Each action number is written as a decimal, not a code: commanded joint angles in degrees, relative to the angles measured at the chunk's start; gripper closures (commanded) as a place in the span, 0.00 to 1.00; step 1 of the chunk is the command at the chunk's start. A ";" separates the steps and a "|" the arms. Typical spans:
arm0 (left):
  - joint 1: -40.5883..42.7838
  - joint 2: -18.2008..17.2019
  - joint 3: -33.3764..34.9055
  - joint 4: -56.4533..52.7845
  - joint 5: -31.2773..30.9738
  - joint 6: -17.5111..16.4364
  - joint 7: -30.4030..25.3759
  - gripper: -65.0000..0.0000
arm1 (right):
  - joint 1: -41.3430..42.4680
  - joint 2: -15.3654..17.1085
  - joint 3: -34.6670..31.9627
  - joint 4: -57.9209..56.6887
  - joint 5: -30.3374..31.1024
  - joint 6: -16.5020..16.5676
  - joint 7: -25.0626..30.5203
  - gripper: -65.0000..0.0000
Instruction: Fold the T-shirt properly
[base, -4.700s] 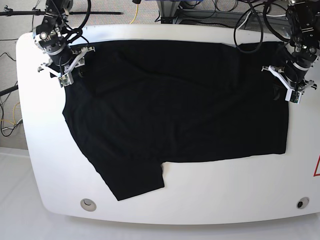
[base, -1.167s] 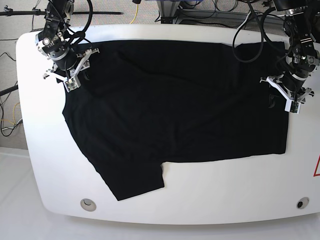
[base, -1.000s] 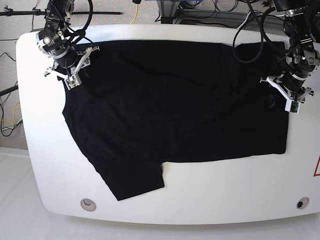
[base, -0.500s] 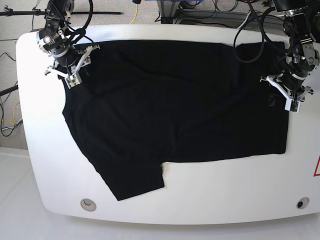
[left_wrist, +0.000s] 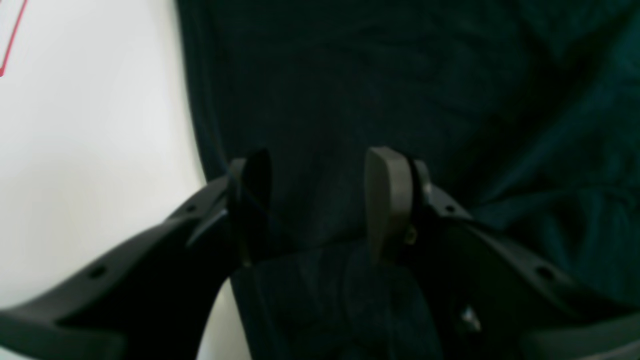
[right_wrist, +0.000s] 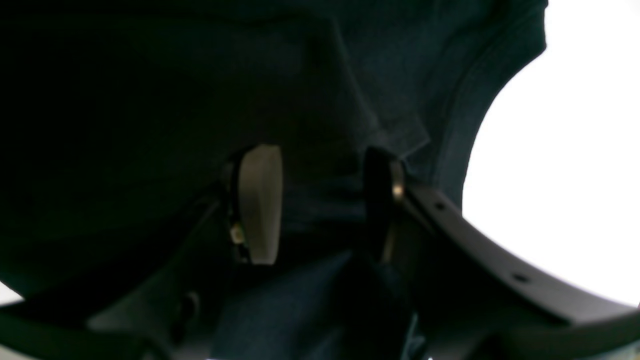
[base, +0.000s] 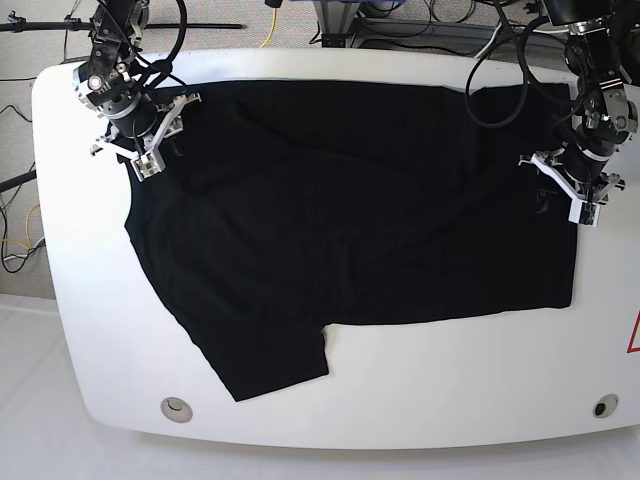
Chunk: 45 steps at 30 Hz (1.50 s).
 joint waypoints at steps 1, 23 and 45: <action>-0.83 -0.81 -0.46 1.39 -0.85 0.24 -1.09 0.56 | 0.59 0.68 -0.02 0.96 0.35 0.27 1.18 0.60; -2.06 -0.91 -0.12 0.39 7.30 0.01 -0.59 0.57 | -0.96 0.40 -0.67 1.32 0.20 0.28 1.69 0.60; -1.75 -1.03 -0.03 1.24 6.35 0.23 -1.61 0.56 | -1.76 0.39 0.36 0.64 0.66 0.04 2.14 0.59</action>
